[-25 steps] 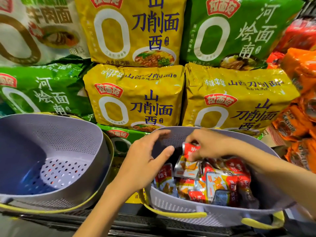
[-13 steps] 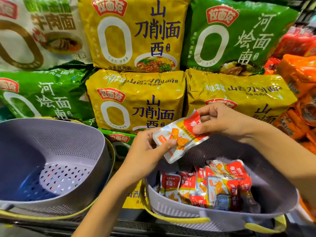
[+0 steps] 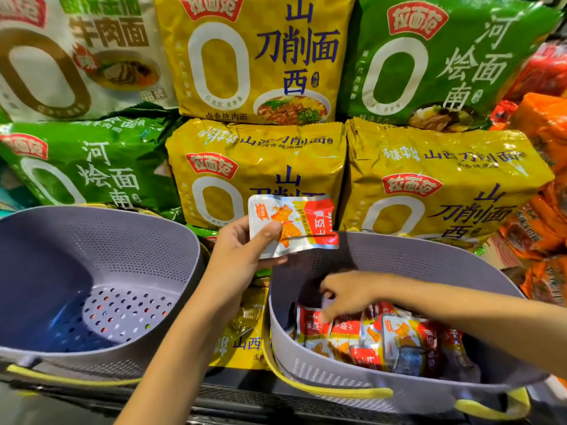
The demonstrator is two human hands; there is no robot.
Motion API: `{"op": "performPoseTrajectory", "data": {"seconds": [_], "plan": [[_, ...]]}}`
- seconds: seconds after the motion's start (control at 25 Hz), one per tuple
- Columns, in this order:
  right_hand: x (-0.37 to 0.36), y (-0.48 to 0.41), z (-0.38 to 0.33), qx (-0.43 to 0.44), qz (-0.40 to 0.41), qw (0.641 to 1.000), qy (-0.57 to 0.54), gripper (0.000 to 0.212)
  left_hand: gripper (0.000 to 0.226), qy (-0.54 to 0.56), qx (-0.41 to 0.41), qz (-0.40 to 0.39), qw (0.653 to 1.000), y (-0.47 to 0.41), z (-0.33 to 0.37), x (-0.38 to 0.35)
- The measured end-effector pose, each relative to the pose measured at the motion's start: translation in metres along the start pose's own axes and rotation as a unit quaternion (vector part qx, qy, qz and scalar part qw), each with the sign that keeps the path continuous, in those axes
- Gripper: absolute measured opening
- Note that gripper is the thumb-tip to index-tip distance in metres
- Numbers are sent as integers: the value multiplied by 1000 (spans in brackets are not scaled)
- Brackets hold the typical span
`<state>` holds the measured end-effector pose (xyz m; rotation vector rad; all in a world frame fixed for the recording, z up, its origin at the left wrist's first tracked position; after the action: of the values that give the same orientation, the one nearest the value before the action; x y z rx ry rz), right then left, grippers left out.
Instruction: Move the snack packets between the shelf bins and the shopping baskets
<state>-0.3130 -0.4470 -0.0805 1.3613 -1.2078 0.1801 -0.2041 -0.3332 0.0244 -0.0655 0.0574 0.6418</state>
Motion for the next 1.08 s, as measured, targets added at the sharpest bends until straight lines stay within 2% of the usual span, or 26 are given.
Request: {"op": "performPoseTrajectory", "data": {"seconds": [0.04,0.12,0.2,0.32,0.48,0.56,0.64,0.72,0.8,0.84,0.92,1.0,1.08], "plan": [[-14,-6,-5,-11,-12,999,46,55,10,6,6,-2,1000,0,-1,0],[-27,-12,-20,0,2,994,111,49,12,26,20,-4,999,1,-4,0],[-26,-15,-23,6,31,993,116,48,19,56,36,-1,998,2,-6,0],[-14,-16,-8,3,58,996,62,57,25,99,57,-7,993,2,-9,1],[4,-2,2,9,112,994,7,57,34,142,70,-42,987,5,-6,-8],[27,20,4,31,154,987,-36,48,35,157,78,-55,983,6,-3,-12],[56,54,7,91,169,972,-137,30,41,160,82,-57,982,6,-2,-13],[84,95,10,152,184,923,-302,41,52,163,83,-57,982,2,-3,-13],[103,127,18,198,209,838,-464,62,53,169,91,-61,980,-1,-3,-17],[107,134,19,215,219,802,-513,65,49,172,95,-66,978,-1,-3,-21],[110,136,15,225,237,754,-570,54,42,173,111,-87,975,2,1,-33],[110,130,7,208,265,732,-592,35,21,173,143,-101,969,7,3,-42],[110,125,3,194,300,724,-590,24,28,147,163,-115,969,9,3,-49]]}}
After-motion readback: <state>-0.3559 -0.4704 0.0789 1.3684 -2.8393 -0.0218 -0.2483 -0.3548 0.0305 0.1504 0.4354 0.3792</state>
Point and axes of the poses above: each hand's wrist, its own y-axis away from the middle knuckle, its own x-axis out of the back of the hand, z = x × y, the point moved 8 cm from there along -y, towards the middle knuckle, and after that the axes turned 8 degrees about -y, right-handed, at the moved point
